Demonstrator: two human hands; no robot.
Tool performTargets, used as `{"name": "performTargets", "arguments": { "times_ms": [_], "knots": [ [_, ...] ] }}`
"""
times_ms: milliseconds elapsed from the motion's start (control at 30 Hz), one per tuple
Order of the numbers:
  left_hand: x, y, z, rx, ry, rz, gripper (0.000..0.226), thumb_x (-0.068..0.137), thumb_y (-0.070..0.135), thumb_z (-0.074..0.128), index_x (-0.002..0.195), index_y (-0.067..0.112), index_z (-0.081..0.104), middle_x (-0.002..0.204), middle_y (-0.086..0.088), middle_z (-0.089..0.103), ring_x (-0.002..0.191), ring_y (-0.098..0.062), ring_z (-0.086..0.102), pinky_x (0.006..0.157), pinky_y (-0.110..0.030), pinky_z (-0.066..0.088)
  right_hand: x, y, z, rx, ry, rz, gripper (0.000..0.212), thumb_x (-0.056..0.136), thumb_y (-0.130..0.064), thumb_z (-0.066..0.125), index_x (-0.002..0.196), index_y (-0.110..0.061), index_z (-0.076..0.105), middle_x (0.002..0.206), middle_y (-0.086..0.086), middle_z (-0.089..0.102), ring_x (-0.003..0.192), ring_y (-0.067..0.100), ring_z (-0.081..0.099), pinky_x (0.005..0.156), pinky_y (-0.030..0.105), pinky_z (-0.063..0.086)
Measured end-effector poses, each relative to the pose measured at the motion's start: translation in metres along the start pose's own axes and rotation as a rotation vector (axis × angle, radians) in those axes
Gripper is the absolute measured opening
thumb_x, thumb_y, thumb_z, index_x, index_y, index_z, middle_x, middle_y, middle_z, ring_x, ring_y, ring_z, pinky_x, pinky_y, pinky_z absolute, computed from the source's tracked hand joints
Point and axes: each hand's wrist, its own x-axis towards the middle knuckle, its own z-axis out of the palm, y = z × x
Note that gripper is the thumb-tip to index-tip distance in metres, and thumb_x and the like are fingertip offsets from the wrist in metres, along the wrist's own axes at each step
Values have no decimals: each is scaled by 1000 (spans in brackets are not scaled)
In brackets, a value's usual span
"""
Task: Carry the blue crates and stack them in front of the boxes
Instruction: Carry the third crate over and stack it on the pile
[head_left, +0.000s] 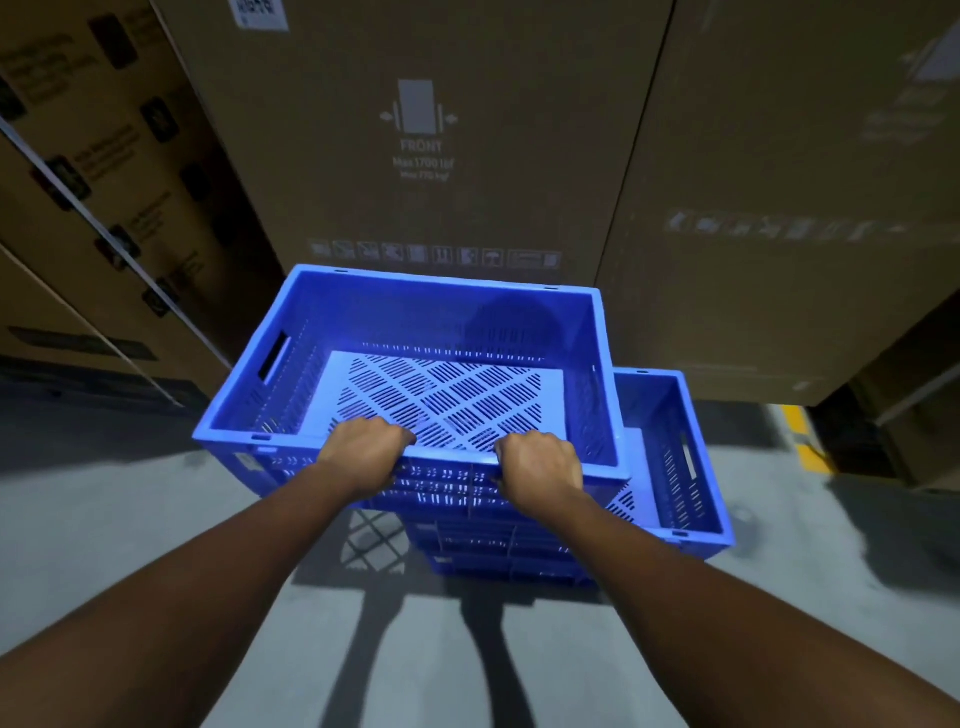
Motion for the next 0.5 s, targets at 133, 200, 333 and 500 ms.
{"name": "performTargets", "arguments": {
  "times_ms": [133, 200, 333, 500],
  "knots": [
    [7, 20, -1, -14, 29, 29, 30, 85, 25, 59, 115, 29, 60, 107, -5, 68, 101, -30, 64, 80, -37, 50, -6, 23, -2, -4, -13, 13, 13, 85, -28, 68, 87, -18, 60, 84, 5, 66, 79, 29, 63, 63, 34, 41],
    [11, 32, -3, -15, 43, 44, 28, 86, 24, 59, 113, 28, 60, 107, -6, 68, 102, -32, 63, 79, -37, 49, -10, 36, -3, -12, -18, 21, 15, 85, -31, 68, 89, -18, 61, 87, 6, 67, 81, 30, 64, 63, 34, 41],
    [19, 60, -8, -9, 53, 65, 27, 87, 18, 58, 113, 26, 61, 105, -8, 68, 99, -34, 63, 75, -39, 49, -18, 64, -3, -22, -28, 50, 22, 85, -40, 69, 91, -20, 63, 89, 6, 69, 84, 30, 65, 66, 35, 45],
    [25, 96, -16, -16, 75, 70, 20, 87, 17, 58, 106, 24, 60, 104, -9, 68, 98, -35, 63, 70, -37, 45, -27, 99, -2, -45, -32, 84, 27, 84, -47, 69, 90, -22, 63, 91, 5, 69, 87, 29, 65, 65, 33, 43]
  ]
}}
